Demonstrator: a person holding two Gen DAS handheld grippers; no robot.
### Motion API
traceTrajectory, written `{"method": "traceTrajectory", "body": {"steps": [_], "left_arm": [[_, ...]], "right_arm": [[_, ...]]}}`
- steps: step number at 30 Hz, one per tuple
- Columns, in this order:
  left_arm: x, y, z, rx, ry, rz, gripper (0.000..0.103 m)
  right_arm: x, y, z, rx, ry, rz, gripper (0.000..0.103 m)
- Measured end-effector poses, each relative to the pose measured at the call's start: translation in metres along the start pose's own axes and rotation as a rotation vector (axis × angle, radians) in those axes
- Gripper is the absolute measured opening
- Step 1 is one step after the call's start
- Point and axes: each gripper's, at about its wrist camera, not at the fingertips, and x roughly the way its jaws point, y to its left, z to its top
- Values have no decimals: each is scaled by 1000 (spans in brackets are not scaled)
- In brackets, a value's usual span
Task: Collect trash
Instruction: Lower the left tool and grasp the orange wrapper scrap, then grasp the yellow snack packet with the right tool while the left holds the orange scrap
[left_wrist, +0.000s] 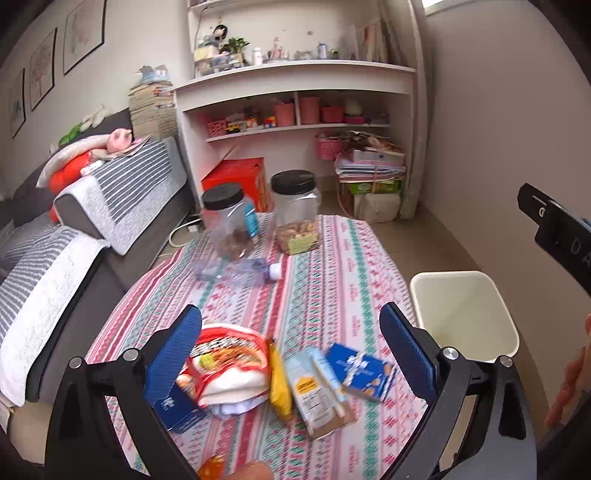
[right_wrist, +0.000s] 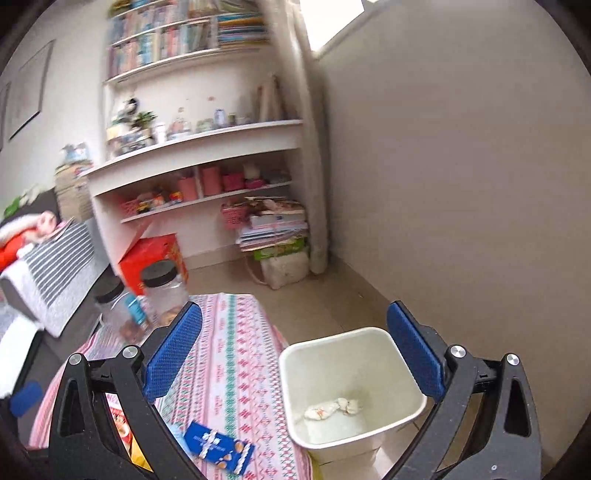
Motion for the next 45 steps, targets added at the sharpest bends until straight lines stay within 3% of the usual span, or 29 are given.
{"method": "traceTrajectory", "body": {"steps": [3, 12, 19, 23, 26, 29, 33, 34, 35, 36, 37, 40, 43, 45], "left_arm": [[-5, 27, -13, -4, 28, 34, 95], [11, 112, -59, -13, 220, 42, 95], [55, 151, -117, -142, 521, -111, 95], [69, 139, -142, -91, 632, -188, 89], [75, 125, -150, -53, 649, -210, 87], [83, 112, -159, -9, 674, -229, 78], [91, 94, -178, 75, 710, -205, 53], [93, 93, -183, 88, 723, -190, 51], [90, 94, -182, 89, 700, -187, 46], [87, 96, -182, 91, 697, -178, 29], [84, 100, -180, 74, 690, -190, 24], [66, 123, -167, 0, 621, -205, 21], [37, 147, -143, -56, 509, -228, 20], [21, 163, -123, -71, 429, -206, 20]], "right_arm": [[-9, 24, -6, -90, -9, 35, 96], [-28, 73, -36, -191, 165, 159, 96], [-14, 85, -96, -205, 392, 207, 96], [6, 81, -112, -168, 488, 211, 96], [20, 69, -119, -98, 543, 208, 96], [27, 68, -125, -85, 568, 208, 96], [28, 78, -128, -131, 571, 227, 96], [28, 81, -129, -144, 572, 235, 96], [28, 85, -130, -161, 573, 247, 96], [27, 90, -131, -178, 573, 260, 96], [27, 94, -131, -194, 573, 274, 96], [27, 112, -131, -265, 575, 331, 94], [29, 132, -126, -325, 594, 383, 92], [32, 142, -117, -340, 599, 409, 91]]}}
